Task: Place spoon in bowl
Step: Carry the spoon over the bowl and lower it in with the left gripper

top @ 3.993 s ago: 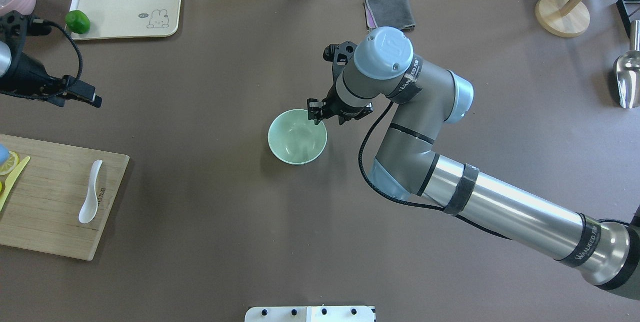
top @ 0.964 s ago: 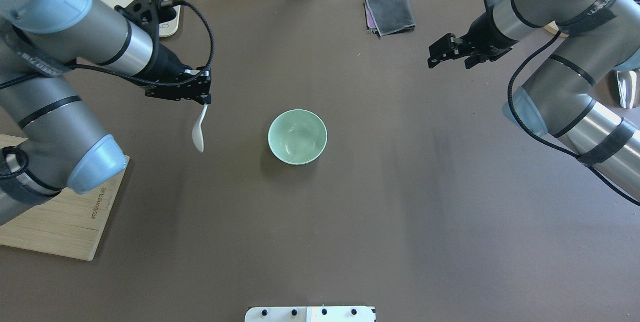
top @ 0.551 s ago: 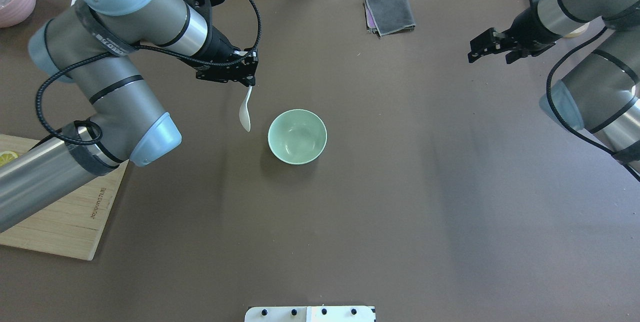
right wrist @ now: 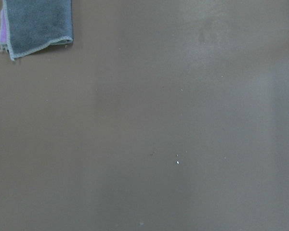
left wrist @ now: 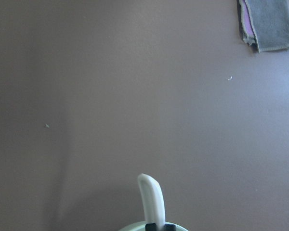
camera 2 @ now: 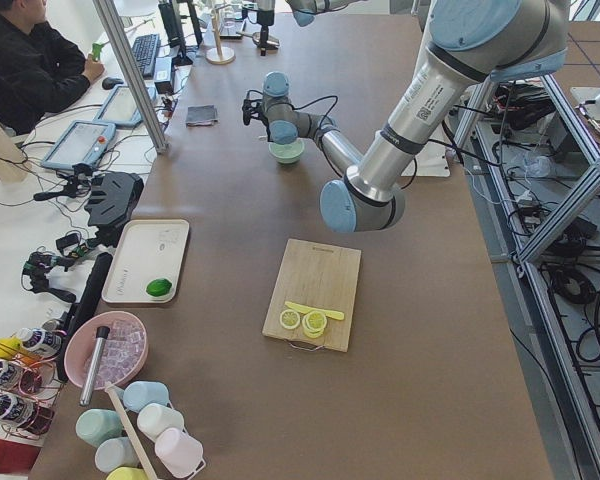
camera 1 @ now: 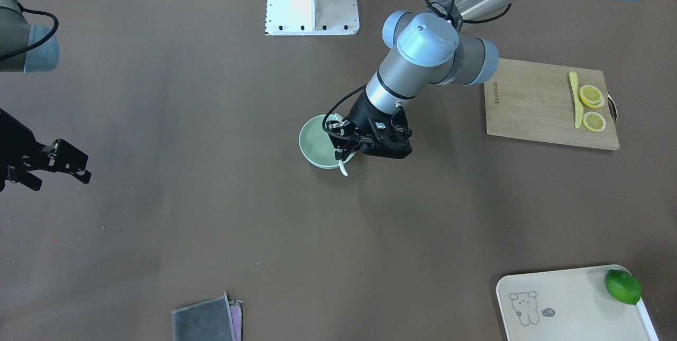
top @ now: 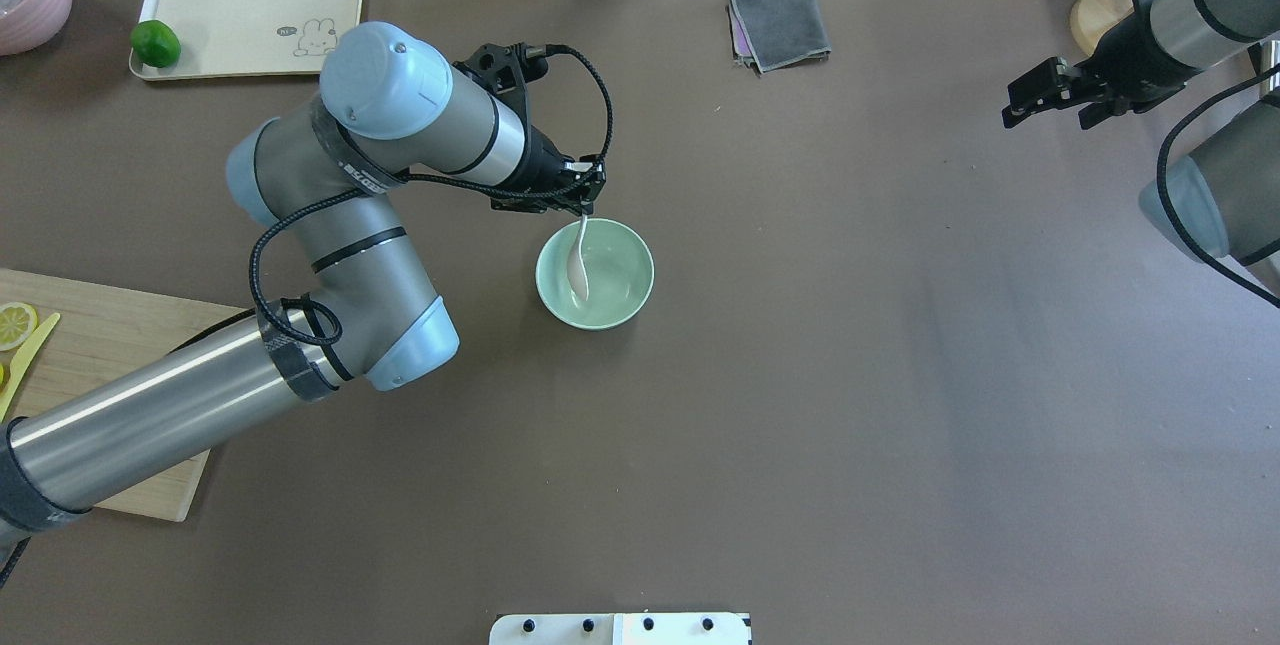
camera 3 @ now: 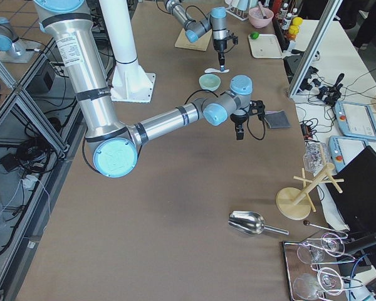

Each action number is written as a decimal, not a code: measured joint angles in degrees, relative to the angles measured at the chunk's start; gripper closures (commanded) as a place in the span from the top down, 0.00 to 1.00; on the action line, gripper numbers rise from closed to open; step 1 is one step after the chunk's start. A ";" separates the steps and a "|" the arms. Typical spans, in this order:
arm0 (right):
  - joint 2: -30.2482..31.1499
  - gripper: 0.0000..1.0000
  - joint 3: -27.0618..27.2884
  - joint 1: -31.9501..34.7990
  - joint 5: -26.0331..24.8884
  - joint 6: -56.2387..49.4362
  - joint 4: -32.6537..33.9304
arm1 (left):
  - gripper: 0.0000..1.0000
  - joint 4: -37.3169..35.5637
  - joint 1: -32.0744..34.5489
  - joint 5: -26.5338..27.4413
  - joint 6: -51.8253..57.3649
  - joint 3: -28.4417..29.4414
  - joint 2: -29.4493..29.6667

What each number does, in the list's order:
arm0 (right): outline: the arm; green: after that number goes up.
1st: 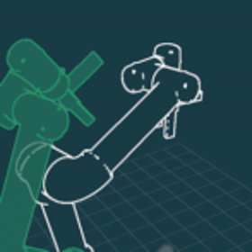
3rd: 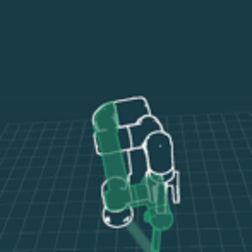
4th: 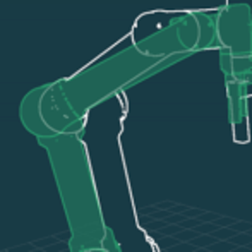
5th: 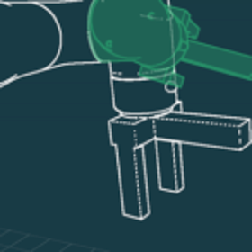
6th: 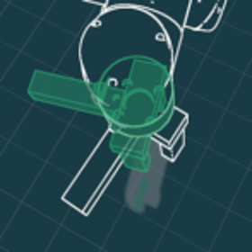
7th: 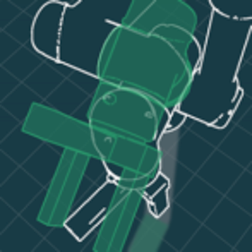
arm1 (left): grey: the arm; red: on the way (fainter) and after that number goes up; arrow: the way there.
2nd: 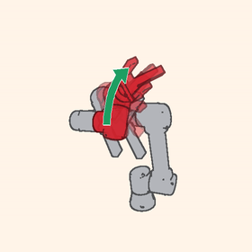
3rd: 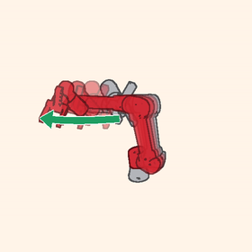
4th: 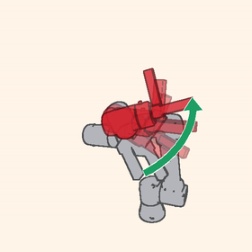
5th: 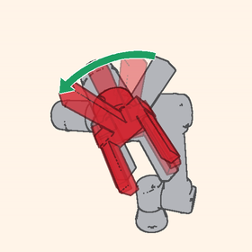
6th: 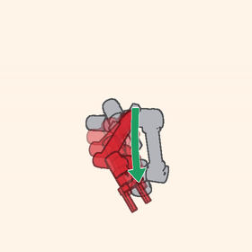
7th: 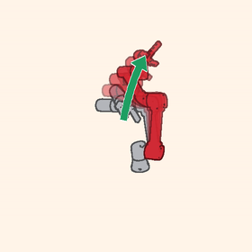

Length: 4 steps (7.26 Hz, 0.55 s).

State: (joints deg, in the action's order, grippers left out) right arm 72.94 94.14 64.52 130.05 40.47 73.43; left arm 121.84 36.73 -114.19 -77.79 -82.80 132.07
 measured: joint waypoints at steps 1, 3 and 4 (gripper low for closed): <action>0.11 1.00 0.01 1.00 1.46 0.01 0.07 | 0.00 0.05 -1.37 0.56 -0.46 -0.01 -0.02; 0.03 1.00 0.22 2.58 2.96 0.11 2.08 | 0.93 0.31 -2.51 1.42 -0.56 -0.02 -0.06; -0.06 1.00 0.51 3.07 3.12 0.13 3.70 | 0.97 0.55 -2.55 1.76 -0.37 -0.01 -0.05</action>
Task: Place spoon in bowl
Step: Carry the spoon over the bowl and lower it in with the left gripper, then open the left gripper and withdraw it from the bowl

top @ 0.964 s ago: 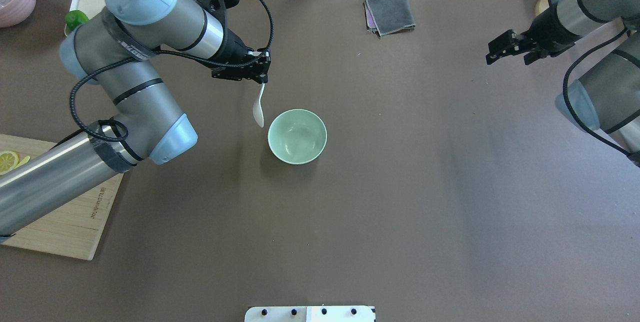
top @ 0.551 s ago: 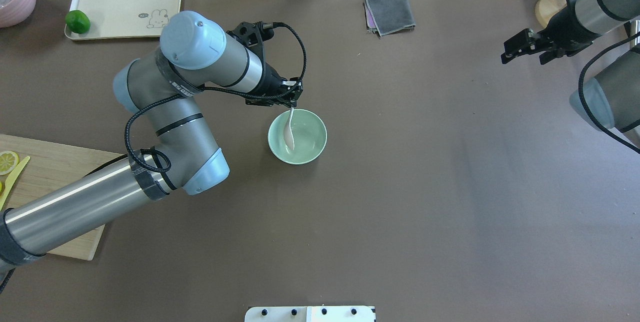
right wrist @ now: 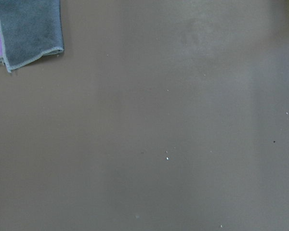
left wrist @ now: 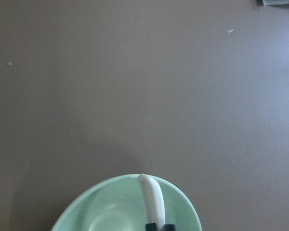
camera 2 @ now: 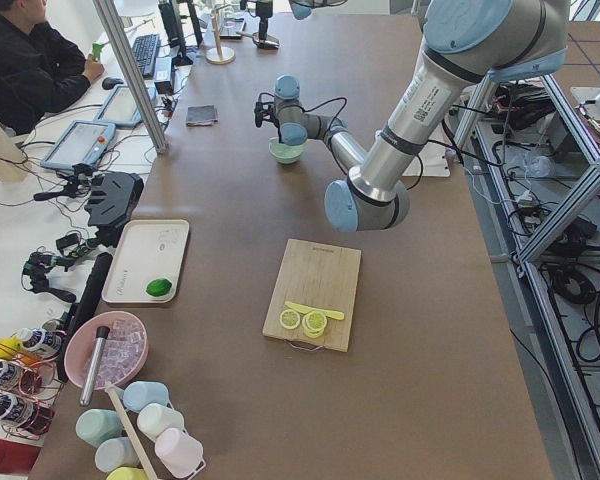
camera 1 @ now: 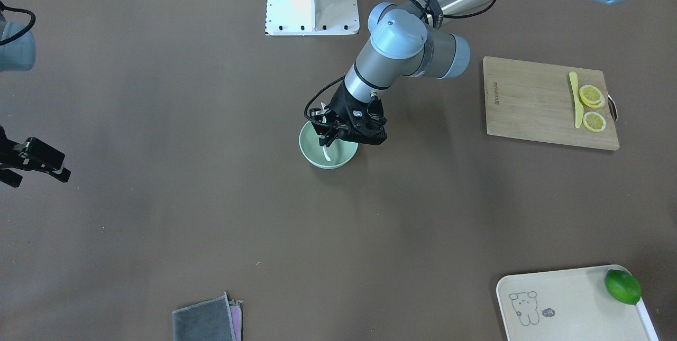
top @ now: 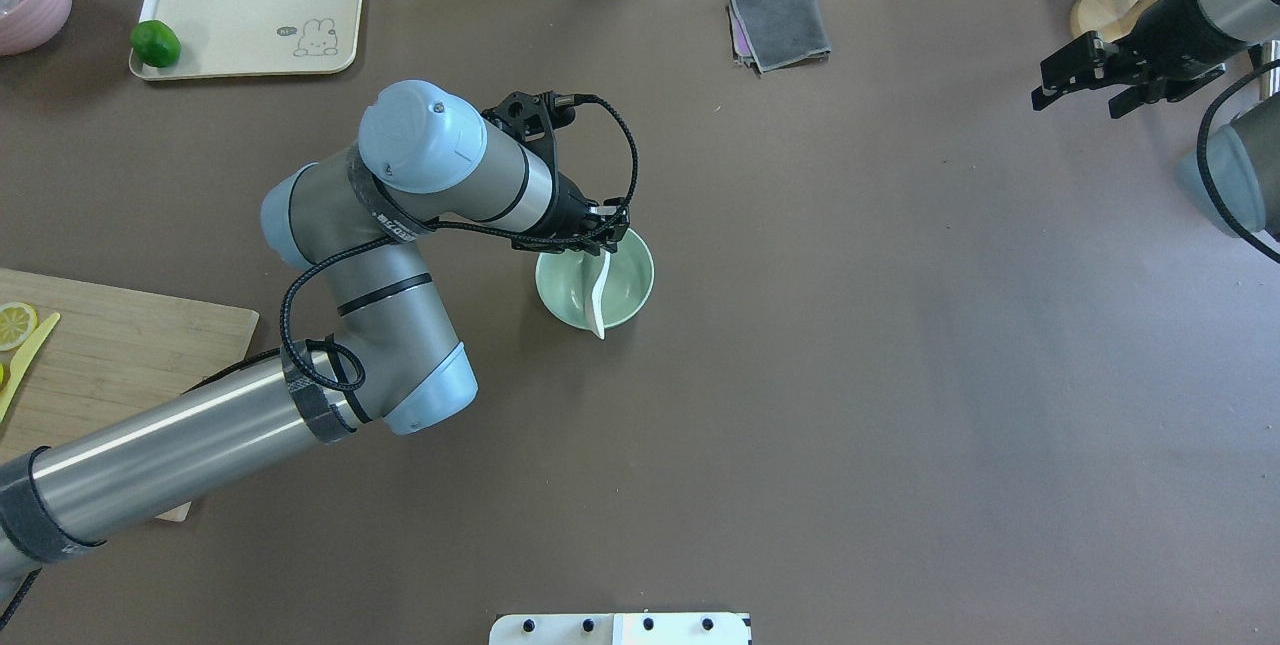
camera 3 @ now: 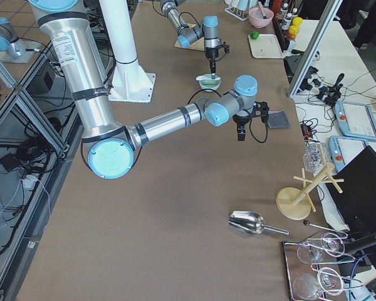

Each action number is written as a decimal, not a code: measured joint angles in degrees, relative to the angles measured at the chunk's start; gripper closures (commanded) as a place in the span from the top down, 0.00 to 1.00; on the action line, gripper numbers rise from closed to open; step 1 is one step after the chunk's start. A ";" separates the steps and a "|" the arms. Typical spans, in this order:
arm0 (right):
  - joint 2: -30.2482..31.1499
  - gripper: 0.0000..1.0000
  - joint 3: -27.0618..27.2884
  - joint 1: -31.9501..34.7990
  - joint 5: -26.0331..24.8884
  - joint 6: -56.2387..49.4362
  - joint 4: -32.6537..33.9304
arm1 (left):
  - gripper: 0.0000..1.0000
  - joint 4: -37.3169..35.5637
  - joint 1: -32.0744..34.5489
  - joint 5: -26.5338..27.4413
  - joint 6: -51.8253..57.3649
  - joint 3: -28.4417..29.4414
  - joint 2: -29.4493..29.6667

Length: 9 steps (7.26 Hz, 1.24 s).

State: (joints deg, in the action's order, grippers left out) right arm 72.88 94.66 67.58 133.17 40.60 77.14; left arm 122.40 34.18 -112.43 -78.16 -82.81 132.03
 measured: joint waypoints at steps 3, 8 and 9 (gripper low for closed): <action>-0.12 1.00 0.33 0.41 0.05 0.01 2.10 | 0.97 0.18 2.01 2.78 2.44 0.11 0.29; 2.56 1.00 1.41 2.14 0.17 -0.15 2.31 | 0.98 -0.95 12.10 1.51 23.18 -4.69 -6.89; 4.11 1.00 2.33 2.71 0.21 -0.16 2.33 | 0.98 -2.11 15.78 -0.34 30.46 -7.73 -11.37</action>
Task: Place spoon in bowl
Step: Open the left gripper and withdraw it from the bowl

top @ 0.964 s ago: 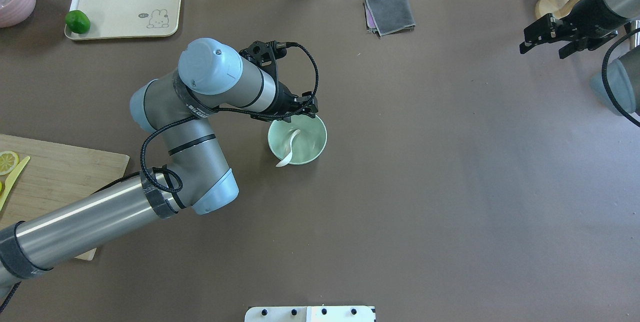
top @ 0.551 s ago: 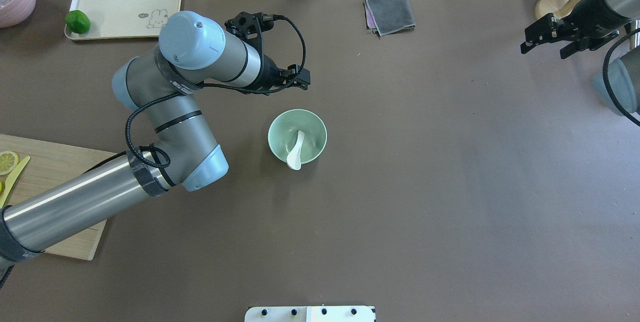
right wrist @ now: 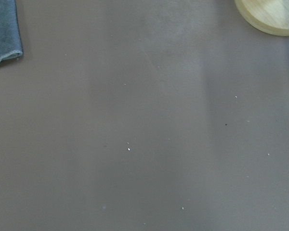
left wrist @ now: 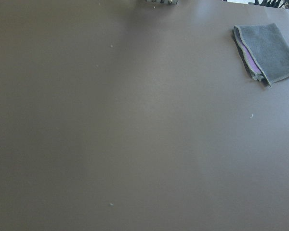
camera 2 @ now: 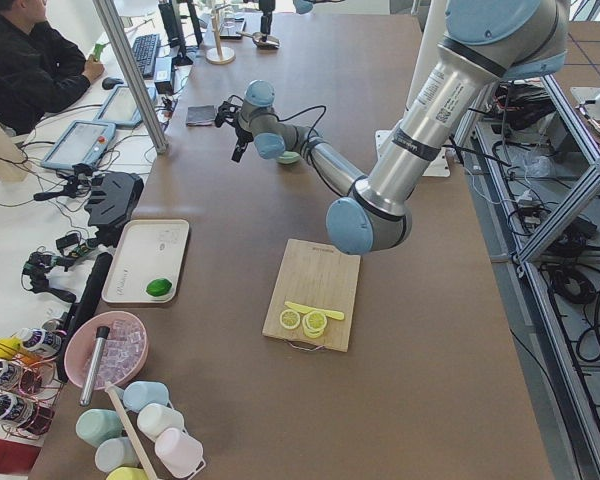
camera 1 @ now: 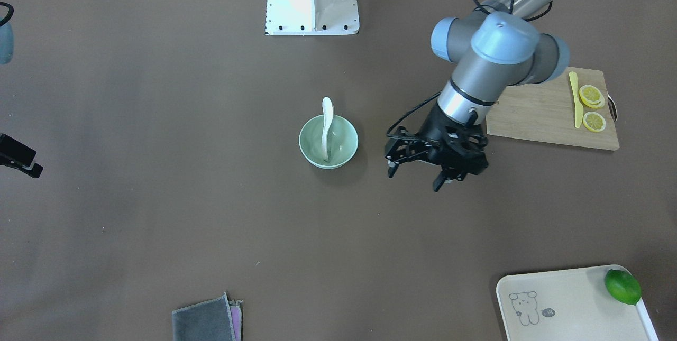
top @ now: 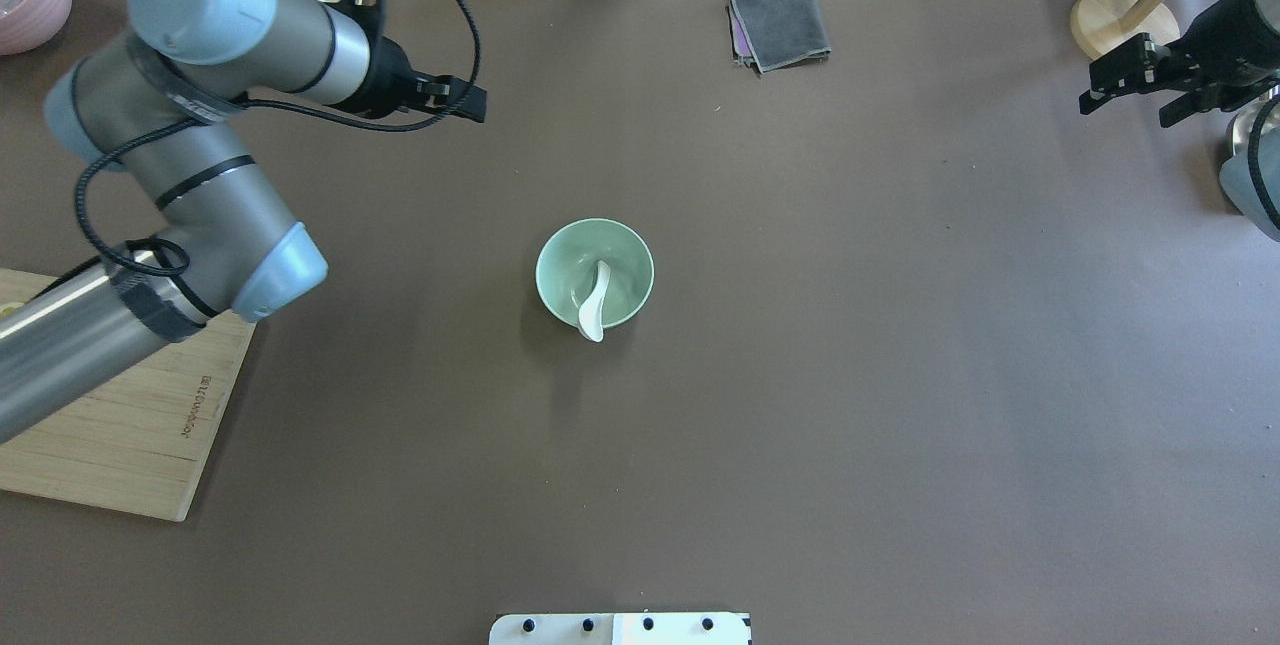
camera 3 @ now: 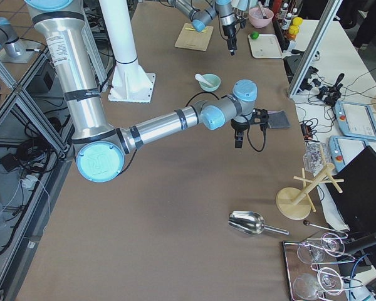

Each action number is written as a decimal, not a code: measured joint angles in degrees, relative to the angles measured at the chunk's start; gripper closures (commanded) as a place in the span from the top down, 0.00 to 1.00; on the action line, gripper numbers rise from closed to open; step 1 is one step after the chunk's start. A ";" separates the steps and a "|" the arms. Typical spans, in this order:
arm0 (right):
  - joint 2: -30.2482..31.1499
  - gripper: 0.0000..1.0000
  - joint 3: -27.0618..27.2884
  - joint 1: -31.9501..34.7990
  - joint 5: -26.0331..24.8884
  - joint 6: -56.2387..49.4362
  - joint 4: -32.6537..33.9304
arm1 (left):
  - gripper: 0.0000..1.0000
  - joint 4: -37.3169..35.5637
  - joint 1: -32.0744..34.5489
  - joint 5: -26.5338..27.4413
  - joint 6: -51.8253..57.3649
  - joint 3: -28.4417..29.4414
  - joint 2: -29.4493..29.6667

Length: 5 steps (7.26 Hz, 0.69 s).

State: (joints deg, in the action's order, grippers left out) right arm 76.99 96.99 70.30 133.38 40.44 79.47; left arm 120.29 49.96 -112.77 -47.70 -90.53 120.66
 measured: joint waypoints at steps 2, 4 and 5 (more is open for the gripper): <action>3.84 1.00 3.25 1.25 0.02 -0.62 1.59 | 0.98 -3.68 11.49 -8.86 14.52 -2.83 -7.13; 6.94 1.00 5.84 3.99 -0.20 -8.65 7.05 | 0.98 -7.09 20.20 -12.77 26.08 -3.01 -11.76; 8.71 1.00 6.23 5.87 -0.28 -14.18 9.14 | 0.98 -6.99 22.87 -13.06 28.74 -3.00 -14.38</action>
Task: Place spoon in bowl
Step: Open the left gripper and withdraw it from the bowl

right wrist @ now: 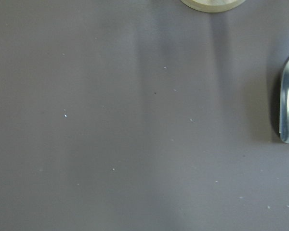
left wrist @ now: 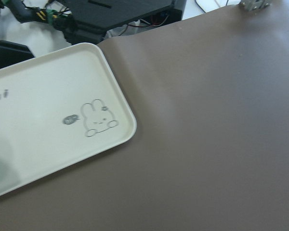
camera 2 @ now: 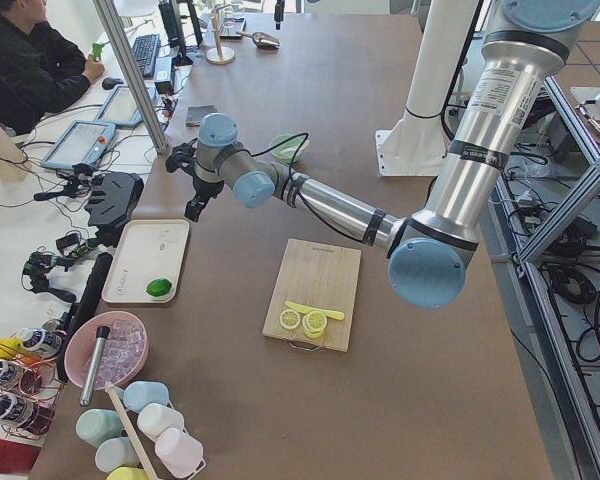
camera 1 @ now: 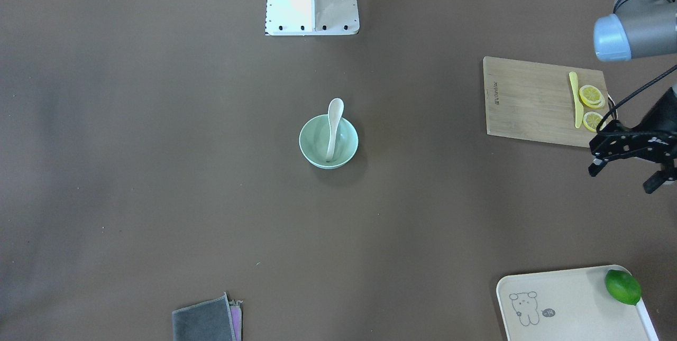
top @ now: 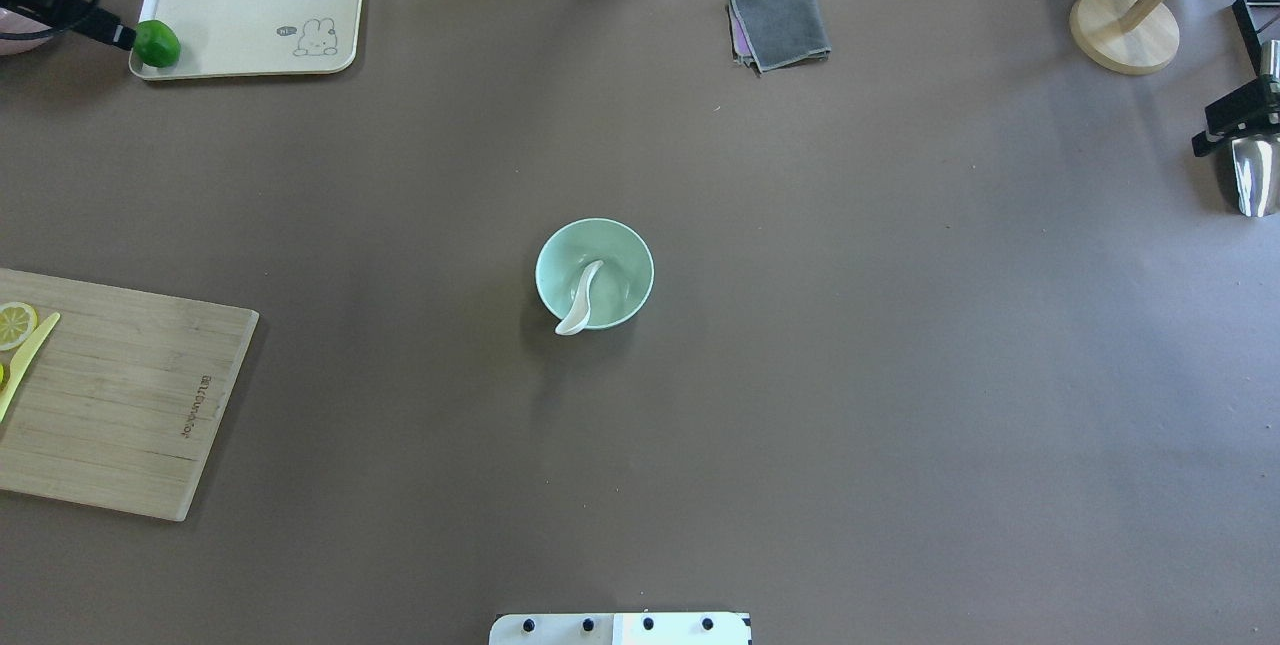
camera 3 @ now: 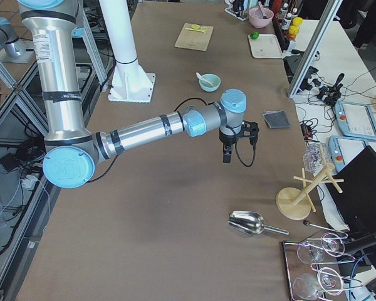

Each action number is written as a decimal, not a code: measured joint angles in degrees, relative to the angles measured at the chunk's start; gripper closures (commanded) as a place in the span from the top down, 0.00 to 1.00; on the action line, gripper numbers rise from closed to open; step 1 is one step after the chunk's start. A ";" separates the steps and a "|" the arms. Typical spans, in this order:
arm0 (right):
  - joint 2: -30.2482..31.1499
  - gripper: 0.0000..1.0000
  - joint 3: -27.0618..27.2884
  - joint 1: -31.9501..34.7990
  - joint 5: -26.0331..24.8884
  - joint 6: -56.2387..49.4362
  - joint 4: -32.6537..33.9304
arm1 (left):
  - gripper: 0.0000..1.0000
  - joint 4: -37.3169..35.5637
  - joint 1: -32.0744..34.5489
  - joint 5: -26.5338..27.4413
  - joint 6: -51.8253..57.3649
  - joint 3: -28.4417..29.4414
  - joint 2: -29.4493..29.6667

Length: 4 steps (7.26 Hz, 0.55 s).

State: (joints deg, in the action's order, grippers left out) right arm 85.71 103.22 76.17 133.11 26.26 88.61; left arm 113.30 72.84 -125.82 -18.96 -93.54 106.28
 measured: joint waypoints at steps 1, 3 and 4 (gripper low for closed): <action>1.94 1.00 0.07 1.71 0.02 -4.26 0.94 | 0.98 0.29 2.38 -0.27 1.70 -0.06 -2.20; 5.62 1.00 0.04 4.91 0.05 -9.77 1.34 | 0.98 -0.08 7.09 -0.38 9.31 0.64 -7.50; 7.41 1.00 0.04 6.38 -0.03 -11.08 1.38 | 0.98 -0.64 10.16 -0.92 12.14 1.62 -9.92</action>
State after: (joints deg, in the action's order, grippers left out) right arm 93.11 103.26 82.55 133.08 15.18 89.98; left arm 112.66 83.00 -126.74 -6.82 -91.92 96.36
